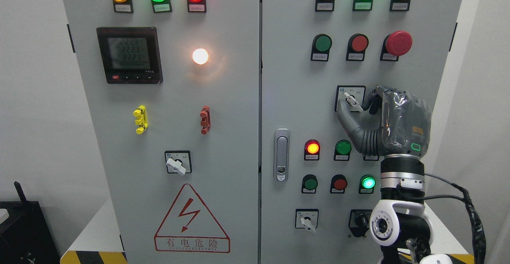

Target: Rotate and turn off gray switch

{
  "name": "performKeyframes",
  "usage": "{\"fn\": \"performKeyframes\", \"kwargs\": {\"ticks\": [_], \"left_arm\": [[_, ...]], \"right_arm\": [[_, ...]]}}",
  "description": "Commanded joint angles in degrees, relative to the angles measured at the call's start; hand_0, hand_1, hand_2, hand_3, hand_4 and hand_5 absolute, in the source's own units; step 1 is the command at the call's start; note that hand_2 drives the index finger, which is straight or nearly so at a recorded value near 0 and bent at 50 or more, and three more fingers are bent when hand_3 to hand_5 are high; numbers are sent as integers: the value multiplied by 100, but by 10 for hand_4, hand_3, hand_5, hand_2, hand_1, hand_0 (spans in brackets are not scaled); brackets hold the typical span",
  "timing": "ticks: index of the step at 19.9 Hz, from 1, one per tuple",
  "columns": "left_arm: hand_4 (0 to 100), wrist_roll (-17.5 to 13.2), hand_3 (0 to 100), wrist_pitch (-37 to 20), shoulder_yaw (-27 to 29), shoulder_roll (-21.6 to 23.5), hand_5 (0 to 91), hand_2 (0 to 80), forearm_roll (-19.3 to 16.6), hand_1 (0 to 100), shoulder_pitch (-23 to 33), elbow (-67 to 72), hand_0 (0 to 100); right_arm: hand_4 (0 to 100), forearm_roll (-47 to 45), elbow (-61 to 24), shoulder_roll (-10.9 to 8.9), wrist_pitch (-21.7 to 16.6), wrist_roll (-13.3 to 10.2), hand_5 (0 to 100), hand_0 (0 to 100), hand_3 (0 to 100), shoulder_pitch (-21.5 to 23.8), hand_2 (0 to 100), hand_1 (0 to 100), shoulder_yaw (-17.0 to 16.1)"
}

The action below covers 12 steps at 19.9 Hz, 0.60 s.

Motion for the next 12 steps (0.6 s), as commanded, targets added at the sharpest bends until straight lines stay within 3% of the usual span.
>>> {"fn": "performKeyframes", "kwargs": {"ticks": [1,12], "left_arm": [[0,2,0,0,185,0,0,0,0,389,0,0,120],[0,2,0,0,185,0,0,0,0,389,0,0,120]], "right_arm": [[752,-18,35,2,22,2,860,287,822,-31,688,291,41],[758,-18,44,10,22,2,866,332,830,-49,697,281,50]]}}
